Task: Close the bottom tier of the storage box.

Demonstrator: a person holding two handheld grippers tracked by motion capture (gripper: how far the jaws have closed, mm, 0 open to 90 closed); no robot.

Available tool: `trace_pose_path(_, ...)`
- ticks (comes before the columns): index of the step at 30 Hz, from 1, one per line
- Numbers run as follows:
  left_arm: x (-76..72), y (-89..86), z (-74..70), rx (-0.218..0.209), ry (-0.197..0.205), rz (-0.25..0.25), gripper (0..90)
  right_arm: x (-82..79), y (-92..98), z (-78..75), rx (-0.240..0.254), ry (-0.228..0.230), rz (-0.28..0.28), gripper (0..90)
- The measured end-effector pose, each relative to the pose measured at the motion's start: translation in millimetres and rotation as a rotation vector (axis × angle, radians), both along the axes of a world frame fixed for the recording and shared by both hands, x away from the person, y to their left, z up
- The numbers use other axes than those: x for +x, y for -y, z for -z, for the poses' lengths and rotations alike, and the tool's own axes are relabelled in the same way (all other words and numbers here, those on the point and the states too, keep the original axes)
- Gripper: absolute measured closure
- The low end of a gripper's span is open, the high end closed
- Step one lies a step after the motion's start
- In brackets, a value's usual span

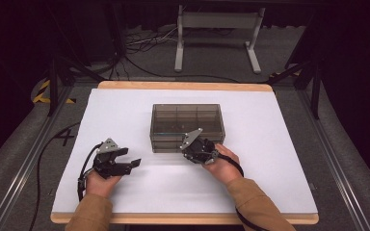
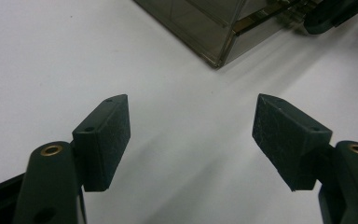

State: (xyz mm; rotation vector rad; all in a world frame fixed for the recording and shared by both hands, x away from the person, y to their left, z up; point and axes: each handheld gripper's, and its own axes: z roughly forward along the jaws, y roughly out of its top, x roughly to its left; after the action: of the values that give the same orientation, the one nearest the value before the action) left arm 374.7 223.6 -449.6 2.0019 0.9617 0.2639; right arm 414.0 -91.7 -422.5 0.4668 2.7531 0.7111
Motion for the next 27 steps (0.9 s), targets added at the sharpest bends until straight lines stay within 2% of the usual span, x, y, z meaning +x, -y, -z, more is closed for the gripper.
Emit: trace_pose_path(27,-0.3,-0.2,-0.4,0.003,0.002,0.001,28.5,1.6,-0.6,3.9,0.016,0.004,0.021,90.0)
